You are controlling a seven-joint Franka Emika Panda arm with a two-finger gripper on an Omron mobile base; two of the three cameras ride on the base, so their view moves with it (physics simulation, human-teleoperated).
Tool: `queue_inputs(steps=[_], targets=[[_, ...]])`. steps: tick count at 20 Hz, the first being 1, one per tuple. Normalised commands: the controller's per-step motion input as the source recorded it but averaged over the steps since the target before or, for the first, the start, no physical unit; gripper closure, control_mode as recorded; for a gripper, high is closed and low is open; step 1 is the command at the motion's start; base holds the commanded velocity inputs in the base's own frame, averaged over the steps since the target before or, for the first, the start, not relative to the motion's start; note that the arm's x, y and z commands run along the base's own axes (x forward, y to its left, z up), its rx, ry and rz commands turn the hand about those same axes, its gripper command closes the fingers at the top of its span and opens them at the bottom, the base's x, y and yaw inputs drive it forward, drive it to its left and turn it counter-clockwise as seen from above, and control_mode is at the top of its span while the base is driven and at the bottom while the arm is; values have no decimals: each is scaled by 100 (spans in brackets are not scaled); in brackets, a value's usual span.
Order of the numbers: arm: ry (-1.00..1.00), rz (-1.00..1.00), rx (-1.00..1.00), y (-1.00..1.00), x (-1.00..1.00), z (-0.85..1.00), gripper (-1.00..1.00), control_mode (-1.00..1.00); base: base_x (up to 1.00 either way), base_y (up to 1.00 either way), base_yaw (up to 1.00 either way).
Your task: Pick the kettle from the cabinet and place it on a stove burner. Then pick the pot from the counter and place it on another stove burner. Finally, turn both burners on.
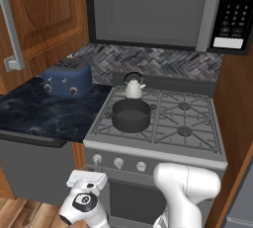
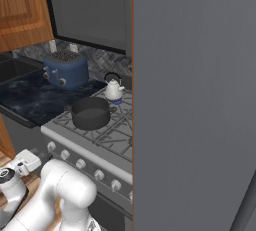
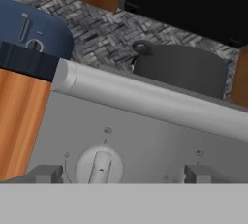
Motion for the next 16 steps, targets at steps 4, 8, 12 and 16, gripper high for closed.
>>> queue_inputs(steps=[4, 8, 12, 16], targets=[[0, 0, 4, 0, 10, -11, -100, -100, 0, 0, 0], [0, 0, 6, 0, 18, -13, -100, -100, 0, 0, 0], [0, 0, 7, 0, 24, -11, -100, -100, 0, 0, 0], [0, 0, 5, 0, 19, -8, -100, -100, 0, 0, 0]])
